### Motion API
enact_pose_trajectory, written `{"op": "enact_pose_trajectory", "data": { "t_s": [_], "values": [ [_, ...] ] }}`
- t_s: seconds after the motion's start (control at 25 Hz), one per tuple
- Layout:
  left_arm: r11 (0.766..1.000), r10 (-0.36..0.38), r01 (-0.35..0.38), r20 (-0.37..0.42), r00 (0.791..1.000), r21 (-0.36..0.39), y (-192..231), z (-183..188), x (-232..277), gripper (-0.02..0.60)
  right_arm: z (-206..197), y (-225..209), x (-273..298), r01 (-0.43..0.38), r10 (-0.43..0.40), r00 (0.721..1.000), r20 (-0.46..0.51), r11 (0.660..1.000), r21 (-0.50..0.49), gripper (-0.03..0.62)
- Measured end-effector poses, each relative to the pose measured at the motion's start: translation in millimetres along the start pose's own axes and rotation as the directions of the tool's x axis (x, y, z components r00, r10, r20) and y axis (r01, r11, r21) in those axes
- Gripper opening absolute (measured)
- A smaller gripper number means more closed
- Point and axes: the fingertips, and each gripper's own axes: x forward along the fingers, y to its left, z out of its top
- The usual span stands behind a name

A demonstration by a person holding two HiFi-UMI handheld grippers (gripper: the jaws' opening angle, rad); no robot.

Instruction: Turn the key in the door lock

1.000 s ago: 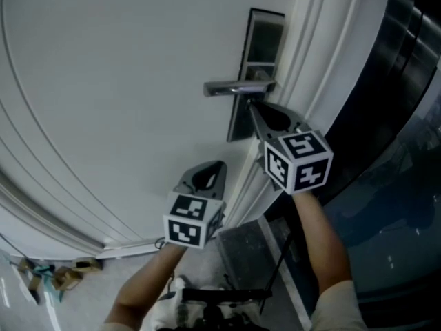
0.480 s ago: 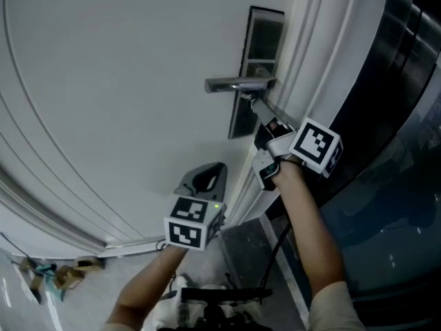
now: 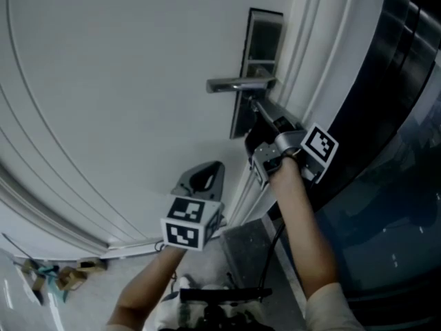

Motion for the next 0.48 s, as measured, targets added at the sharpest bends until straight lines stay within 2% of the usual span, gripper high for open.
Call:
{"op": "enact_pose_trajectory", "data": {
  "t_s": [0.08,0.16,0.32,0.44,0.48],
  "values": [
    [1.000,0.000,0.000,-0.001,1.000,0.001,0,-1,0,0.020,0,-1,0,-0.019,0.018,1.000,0.012,0.999,0.048,0.077],
    [1.000,0.000,0.000,-0.002,1.000,0.002,0,-1,0,0.020,0,-1,0,-0.023,0.023,1.000,0.000,0.999,0.035,0.078],
    [1.000,0.006,-0.006,-0.005,1.000,0.003,2,-3,1,0.020,2,4,-2,-0.013,0.007,0.999,-0.037,0.989,-0.148,0.078],
    [1.000,0.008,-0.008,-0.010,1.000,0.001,3,-4,2,0.020,2,12,-4,-0.005,-0.018,0.997,-0.070,0.948,-0.317,0.086],
    [1.000,0.008,-0.008,-0.011,1.000,0.000,3,-5,2,0.020,2,14,-5,-0.002,-0.030,0.996,-0.081,0.927,-0.374,0.111]
  ]
}}
